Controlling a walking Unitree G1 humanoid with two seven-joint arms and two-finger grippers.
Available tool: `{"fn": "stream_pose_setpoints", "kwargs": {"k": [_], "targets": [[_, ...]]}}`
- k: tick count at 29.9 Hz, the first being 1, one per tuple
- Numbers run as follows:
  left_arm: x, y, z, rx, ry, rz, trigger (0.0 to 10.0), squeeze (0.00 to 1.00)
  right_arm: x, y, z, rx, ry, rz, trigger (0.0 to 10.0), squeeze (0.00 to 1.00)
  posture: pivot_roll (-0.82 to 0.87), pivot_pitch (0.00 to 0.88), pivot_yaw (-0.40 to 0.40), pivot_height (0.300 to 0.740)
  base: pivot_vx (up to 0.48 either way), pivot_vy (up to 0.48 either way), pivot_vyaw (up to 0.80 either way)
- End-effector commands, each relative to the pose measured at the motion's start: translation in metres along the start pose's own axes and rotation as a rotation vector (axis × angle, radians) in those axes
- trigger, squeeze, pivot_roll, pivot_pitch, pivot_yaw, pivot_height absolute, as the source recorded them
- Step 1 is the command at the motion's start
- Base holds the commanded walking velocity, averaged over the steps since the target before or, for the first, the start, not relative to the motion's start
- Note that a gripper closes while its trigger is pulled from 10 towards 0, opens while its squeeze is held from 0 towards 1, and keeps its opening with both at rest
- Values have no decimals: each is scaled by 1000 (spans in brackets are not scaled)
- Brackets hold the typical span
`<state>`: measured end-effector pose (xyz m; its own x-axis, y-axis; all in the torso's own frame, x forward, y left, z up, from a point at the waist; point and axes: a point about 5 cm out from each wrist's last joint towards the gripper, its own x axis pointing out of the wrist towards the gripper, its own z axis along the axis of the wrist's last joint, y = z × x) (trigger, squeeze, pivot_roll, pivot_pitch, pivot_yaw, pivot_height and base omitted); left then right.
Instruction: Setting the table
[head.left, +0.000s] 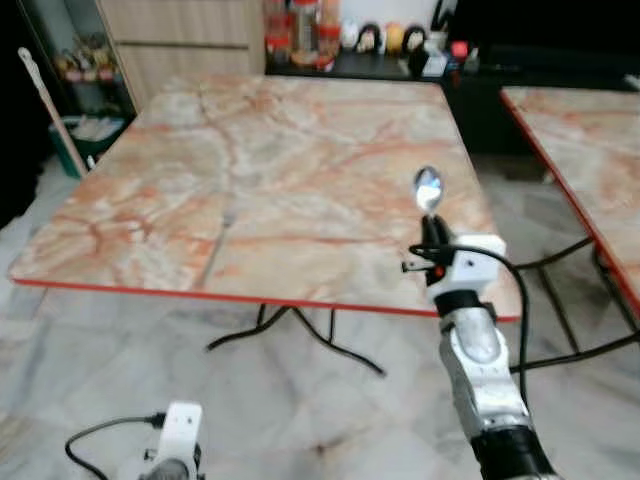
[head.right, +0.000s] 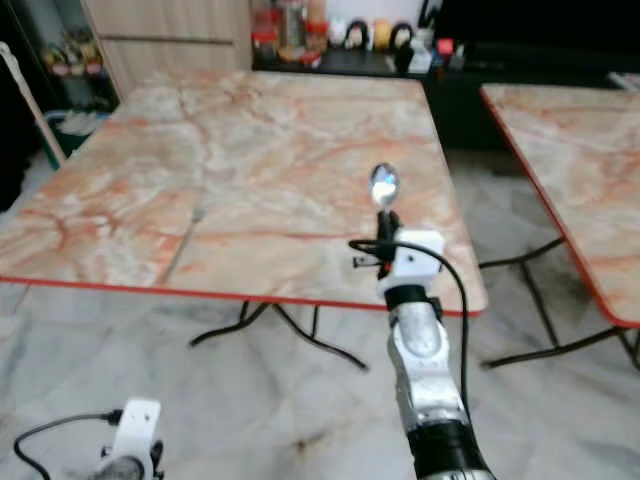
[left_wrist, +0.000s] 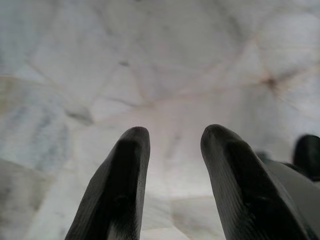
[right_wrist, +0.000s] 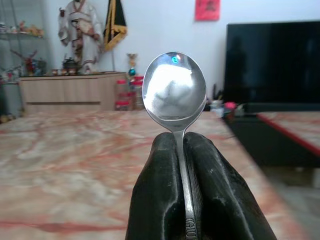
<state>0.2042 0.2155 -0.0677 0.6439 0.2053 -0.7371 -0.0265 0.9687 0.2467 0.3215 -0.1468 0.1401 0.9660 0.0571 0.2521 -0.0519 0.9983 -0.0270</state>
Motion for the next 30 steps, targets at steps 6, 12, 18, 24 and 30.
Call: {"fn": "stream_pose_setpoints", "kwargs": {"k": [6,12,18,24,30], "targets": [[-1,4,-5,10,16,8,10000,0,-2,4,1,-2,-6,7,10000,0,16,115,-29,740,0,-406,0],[-1,3,-6,15,20,4,10000,0,-6,6,-5,-10,10,17,10000,0,10,108,-29,740,0,-409,0],[-1,3,-7,20,24,0,10000,0,-11,7,-15,-13,45,35,10000,0,11,102,-30,740,0,-407,0],[-2,2,-10,21,32,-5,10000,0,-24,7,-39,-14,143,55,10000,0,10,89,-30,740,0,-134,0],[-2,0,-12,24,46,-11,10000,0,-39,2,-69,-22,281,59,10000,0,12,77,-32,740,0,0,0]]}}
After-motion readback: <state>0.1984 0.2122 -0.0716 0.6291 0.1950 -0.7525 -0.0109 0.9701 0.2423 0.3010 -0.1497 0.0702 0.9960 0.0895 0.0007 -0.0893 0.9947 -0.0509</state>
